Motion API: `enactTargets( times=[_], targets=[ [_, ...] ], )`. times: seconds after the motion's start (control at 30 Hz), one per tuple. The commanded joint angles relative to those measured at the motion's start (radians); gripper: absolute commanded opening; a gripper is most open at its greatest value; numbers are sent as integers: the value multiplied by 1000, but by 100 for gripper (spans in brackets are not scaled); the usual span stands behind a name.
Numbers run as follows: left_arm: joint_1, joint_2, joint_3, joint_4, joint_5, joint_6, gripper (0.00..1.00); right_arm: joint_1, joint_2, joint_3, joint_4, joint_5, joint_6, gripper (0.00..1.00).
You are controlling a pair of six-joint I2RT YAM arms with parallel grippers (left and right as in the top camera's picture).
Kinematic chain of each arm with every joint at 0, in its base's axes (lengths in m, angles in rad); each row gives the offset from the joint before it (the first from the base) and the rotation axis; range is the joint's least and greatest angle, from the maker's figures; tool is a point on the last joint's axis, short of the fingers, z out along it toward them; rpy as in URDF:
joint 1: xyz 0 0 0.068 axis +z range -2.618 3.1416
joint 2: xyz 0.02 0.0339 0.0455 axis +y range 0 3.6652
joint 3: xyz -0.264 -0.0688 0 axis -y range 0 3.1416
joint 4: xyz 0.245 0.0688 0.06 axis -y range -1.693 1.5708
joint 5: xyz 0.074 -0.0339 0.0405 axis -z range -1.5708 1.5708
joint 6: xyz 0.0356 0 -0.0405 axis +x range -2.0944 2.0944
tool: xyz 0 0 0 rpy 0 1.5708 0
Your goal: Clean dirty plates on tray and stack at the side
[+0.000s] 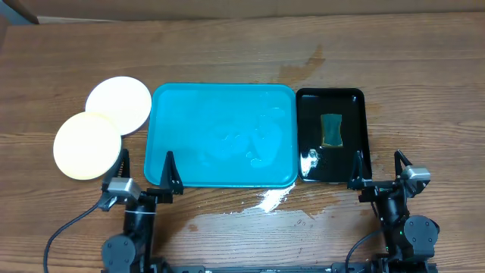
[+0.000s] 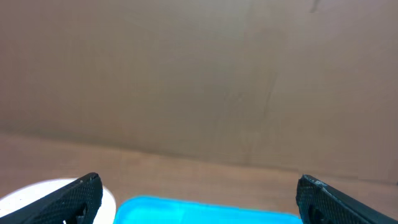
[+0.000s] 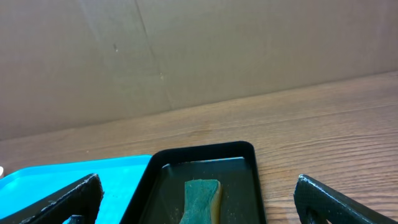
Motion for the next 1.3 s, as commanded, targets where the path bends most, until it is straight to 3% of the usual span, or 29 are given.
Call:
enactTargets(
  times=[0.0, 0.1, 0.2, 1.27],
  targets=[
    [4, -14, -27, -77, -109, -95, 100, -6, -10, -10, 5, 0, 7, 100],
    [-4, -14, -27, -247, -189, -179, 100, -6, -10, -10, 5, -1, 7, 100],
    [-10, -13, -26, -248, -176, -90, 100, -6, -10, -10, 5, -1, 7, 100],
    [-10, -13, -26, -247, -175, -90, 100, -6, -10, -10, 5, 0, 7, 100]
  ],
)
